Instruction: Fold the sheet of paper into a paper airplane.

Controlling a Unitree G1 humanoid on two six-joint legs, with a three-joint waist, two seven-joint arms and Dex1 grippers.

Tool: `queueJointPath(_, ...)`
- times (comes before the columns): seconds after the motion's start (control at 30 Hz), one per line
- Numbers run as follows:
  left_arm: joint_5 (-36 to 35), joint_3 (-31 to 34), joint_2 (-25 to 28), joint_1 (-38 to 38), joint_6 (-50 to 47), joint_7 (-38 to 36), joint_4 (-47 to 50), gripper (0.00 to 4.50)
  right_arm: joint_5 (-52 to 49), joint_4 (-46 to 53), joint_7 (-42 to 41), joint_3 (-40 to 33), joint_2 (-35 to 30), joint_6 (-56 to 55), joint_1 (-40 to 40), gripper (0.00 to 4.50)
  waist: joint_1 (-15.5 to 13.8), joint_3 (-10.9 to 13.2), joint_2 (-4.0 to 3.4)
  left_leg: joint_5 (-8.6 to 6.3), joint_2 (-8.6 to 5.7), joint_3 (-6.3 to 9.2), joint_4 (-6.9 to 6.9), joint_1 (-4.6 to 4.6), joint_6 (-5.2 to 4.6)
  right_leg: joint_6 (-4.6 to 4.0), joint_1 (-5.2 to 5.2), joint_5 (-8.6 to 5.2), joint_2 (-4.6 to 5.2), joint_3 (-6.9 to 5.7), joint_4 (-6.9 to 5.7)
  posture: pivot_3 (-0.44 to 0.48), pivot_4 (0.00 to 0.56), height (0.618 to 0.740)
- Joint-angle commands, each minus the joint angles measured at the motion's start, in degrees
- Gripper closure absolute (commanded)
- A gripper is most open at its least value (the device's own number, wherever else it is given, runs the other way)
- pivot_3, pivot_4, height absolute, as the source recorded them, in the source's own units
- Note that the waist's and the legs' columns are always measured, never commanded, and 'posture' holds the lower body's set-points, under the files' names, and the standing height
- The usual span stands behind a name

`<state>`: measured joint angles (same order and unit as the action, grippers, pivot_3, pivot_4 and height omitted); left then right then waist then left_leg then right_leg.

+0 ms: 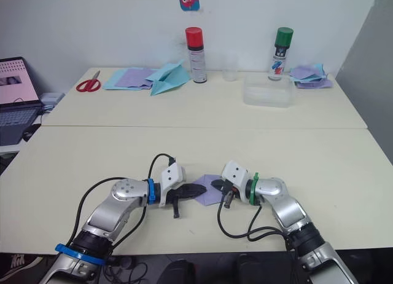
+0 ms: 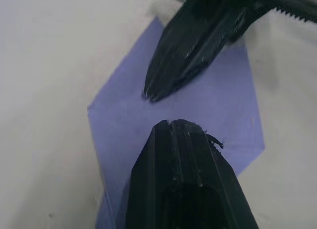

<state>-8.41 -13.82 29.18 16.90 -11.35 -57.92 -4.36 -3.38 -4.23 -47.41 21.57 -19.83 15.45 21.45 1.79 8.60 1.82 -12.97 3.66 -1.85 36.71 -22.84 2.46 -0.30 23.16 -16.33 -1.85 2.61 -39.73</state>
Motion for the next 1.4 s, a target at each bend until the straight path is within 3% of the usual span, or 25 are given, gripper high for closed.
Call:
queueJointPath(0.03,1.8,0.6,2.0,-3.2,-0.4,1.4,-3.4,4.5,1.4,-1.7,-0.9,1.3,-0.9,1.1,-1.1,4.46,0.0,-0.1,0.01,0.0,0.0,0.0,-0.01,0.02,0.0,0.0,-0.01,0.0,0.0,0.02,0.0,0.0,0.15,0.74)
queueJointPath(0.4,-3.6,9.5,7.9,-7.8,-7.0,2.2,-6.5,4.5,0.9,-1.9,-1.9,1.4,-0.7,1.6,-0.8,4.46,0.2,-0.2,0.02,0.0,0.04,0.01,-0.59,0.78,0.0,-0.18,-0.3,-0.1,0.01,0.12,-0.02,0.0,0.15,0.74)
queueJointPath(0.6,-8.7,13.7,8.8,-7.7,-4.8,0.9,0.9,4.5,-4.1,1.5,-2.6,-1.9,1.4,2.7,-0.2,4.46,0.6,-0.1,0.05,0.0,0.12,0.05,-0.9,1.07,0.01,-0.55,-0.52,-0.33,0.0,0.07,0.01,0.0,0.15,0.74)
queueJointPath(0.73,-11.7,16.5,10.5,-7.1,-3.3,-0.6,11.2,4.5,-16.3,11.3,-6.2,-8.5,0.3,15.7,1.8,3.59,0.4,0.3,0.15,0.01,0.16,0.08,-0.78,0.15,0.03,-0.53,0.28,-0.31,-0.02,-0.06,-0.16,0.0,0.15,0.74)
queueJointPath(0.9,-14.8,16.4,13.6,-8.6,-4.4,-4.2,20.8,4.5,-21.6,13.9,-7.1,-12.3,-3.8,24.2,4.6,1.72,0.3,0.4,0.14,0.0,0.11,0.11,-0.76,-0.13,0.05,-0.4,0.4,-0.37,0.04,-0.04,0.12,0.0,0.15,0.74)
queueJointPath(1.07,-16.6,14.6,14.9,-8.5,-6.3,-6.0,26.3,3.16,-18.4,6.0,-6.5,-9.8,-5.5,25.2,6.7,0.0,0.2,0.5,0.14,-0.02,0.09,0.07,-0.85,-0.16,0.04,-0.39,0.3,-0.37,0.03,-0.06,0.49,0.0,0.15,0.74)
queueJointPath(1.2,-15.5,13.6,14.2,-7.9,-6.9,-4.2,25.8,1.95,-17.0,-0.7,-5.1,-8.6,-1.9,23.6,8.4,0.0,0.3,0.6,0.18,-0.02,0.09,0.04,-0.85,-0.15,0.04,-0.35,0.27,-0.34,0.01,-0.05,0.55,0.0,0.15,0.74)
queueJointPath(1.27,-15.7,13.5,14.7,-8.7,-7.4,-4.4,26.3,1.95,-16.9,-2.3,-5.6,-8.4,-0.6,22.9,8.9,0.0,0.5,0.6,0.16,-0.02,0.11,0.05,-0.85,-0.15,0.04,-0.34,0.27,-0.33,-0.01,-0.06,0.54,0.0,0.15,0.74)
queueJointPath(1.4,-16.3,15.3,16.0,-11.1,-7.4,-4.8,27.2,1.93,-16.8,-3.3,-6.8,-8.0,0.3,22.4,9.1,0.94,0.5,0.7,0.12,-0.02,0.12,0.07,-0.85,-0.17,0.04,-0.33,0.27,-0.33,-0.01,-0.06,0.55,0.0,0.15,0.74)
